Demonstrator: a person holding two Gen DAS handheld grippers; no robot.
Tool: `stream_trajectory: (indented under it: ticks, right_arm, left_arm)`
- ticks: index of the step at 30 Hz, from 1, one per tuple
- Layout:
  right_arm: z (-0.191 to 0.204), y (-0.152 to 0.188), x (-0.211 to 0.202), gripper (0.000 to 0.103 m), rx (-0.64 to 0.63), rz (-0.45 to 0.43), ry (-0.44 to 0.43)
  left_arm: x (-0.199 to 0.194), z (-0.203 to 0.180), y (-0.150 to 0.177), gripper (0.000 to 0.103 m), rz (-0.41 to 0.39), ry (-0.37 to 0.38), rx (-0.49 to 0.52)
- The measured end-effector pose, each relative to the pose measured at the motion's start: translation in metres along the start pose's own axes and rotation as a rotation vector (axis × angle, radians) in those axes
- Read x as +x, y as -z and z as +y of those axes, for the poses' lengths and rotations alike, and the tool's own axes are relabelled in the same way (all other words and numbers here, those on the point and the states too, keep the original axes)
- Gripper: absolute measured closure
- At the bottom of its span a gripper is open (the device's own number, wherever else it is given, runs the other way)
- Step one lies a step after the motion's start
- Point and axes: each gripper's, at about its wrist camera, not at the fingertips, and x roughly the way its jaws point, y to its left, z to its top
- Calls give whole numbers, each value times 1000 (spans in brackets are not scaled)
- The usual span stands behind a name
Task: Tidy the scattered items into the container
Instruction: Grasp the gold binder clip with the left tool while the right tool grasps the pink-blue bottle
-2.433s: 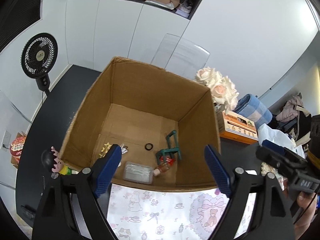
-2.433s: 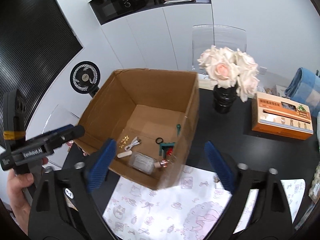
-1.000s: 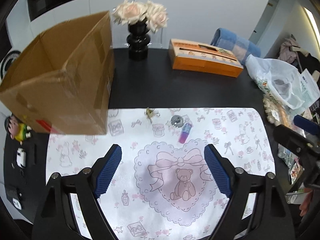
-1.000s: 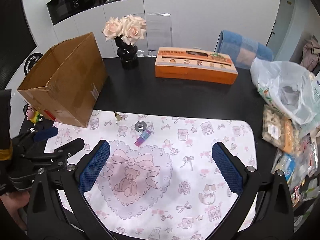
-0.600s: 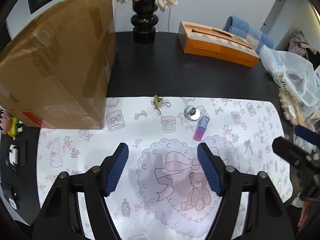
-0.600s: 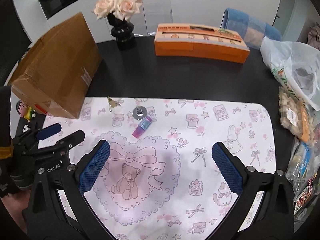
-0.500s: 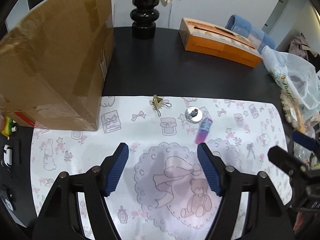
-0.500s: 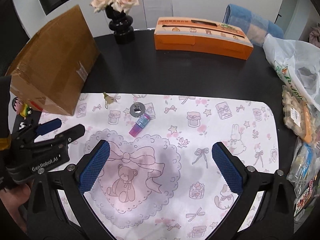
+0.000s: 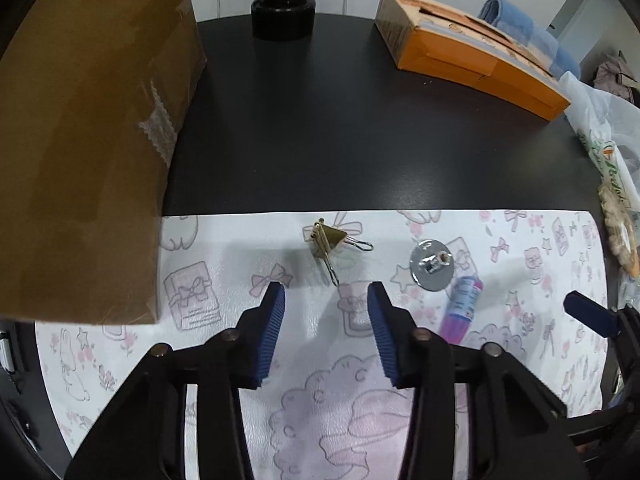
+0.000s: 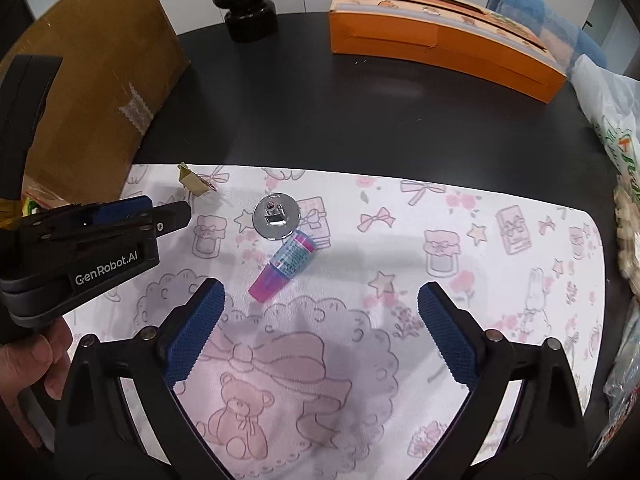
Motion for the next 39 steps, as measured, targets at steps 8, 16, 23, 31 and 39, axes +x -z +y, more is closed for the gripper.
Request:
stream_trajectory:
  ticks: [8, 16, 23, 31, 39]
  right_arm:
    - [12, -9, 37, 14, -25, 31, 17]
    - [16, -7, 48, 36, -24, 21, 69]
    - [2, -6, 40, 83, 12, 35, 47]
    - [-7, 1, 8, 84, 63, 18, -3]
    - [-6, 9, -41, 84, 63, -57, -10]
  left_arm:
    - [21, -1, -5, 73, 23, -13, 22]
    - [22, -5, -6, 99, 2, -53, 63]
    - [8, -8, 8, 102, -13, -41, 81]
    - [-10, -13, 21, 102, -29, -28, 102]
    - [-60, -12, 28, 102, -85, -5, 92]
